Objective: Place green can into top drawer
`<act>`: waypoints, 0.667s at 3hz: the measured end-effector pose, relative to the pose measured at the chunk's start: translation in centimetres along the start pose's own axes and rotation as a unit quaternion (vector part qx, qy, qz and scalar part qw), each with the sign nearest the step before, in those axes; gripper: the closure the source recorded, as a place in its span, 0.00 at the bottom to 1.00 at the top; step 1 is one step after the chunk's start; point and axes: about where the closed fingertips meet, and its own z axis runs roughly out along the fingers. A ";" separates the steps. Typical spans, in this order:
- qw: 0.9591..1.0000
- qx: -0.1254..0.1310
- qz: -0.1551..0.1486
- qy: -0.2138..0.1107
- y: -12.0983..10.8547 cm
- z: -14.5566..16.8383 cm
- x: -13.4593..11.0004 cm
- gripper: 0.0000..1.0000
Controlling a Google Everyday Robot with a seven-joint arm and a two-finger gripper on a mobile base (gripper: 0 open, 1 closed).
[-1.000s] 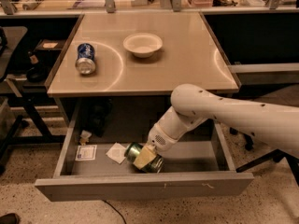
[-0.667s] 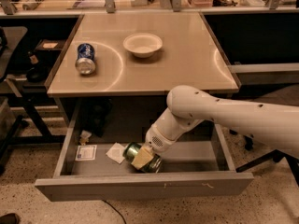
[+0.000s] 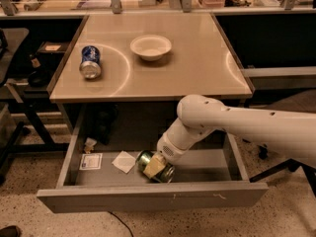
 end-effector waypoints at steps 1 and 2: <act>1.000 0.007 0.010 0.005 -1.7 0.5 0.5 1.00; 1.000 0.007 0.010 0.005 -1.6 0.4 0.4 0.82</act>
Offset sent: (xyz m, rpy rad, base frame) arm 0.0091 -0.0077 -0.0111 -0.0156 0.0039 -0.0169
